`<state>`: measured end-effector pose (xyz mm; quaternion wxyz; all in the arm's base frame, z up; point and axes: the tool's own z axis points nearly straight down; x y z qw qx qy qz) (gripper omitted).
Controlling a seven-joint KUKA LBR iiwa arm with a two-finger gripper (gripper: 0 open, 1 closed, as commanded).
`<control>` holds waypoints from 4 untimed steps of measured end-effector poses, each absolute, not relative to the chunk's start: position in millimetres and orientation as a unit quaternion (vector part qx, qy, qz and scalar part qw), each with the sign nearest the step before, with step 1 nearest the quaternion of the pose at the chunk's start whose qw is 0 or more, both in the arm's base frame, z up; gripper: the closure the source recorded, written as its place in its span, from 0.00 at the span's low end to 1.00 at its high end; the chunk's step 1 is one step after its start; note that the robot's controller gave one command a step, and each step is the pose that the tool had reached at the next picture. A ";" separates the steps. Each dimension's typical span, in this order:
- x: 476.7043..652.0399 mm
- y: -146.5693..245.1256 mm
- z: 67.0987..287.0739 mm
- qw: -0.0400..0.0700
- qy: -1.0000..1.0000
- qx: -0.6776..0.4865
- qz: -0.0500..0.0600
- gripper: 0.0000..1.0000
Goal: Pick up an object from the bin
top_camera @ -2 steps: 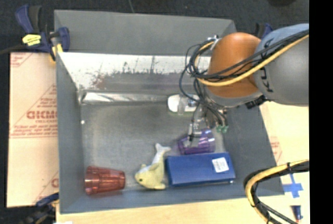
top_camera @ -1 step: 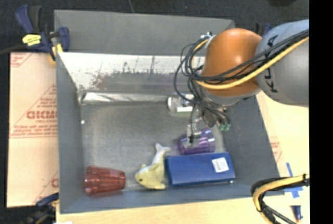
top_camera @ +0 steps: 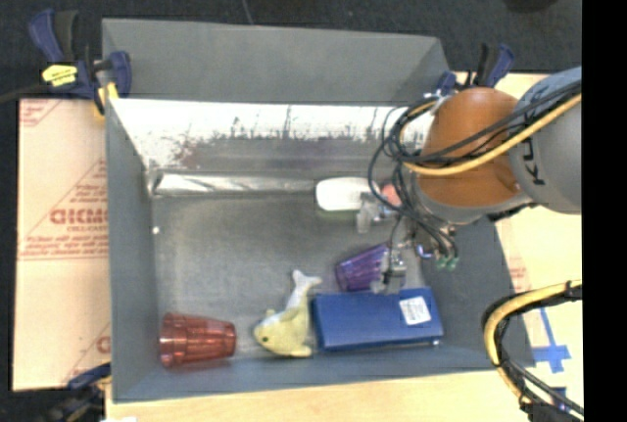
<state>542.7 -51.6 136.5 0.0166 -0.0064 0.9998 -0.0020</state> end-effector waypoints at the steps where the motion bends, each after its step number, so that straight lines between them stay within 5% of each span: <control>1: 522.6 -70.5 96.3 0.021 0.998 -0.054 -0.004 0.00; 2: 521.1 -61.5 73.0 0.021 1.000 -0.010 -0.003 1.00; 4: 521.2 -61.4 73.0 0.021 1.000 -0.011 -0.003 1.00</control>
Offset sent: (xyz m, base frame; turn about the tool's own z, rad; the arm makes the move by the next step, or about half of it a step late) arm -0.0239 -0.0086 -0.0665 -0.0048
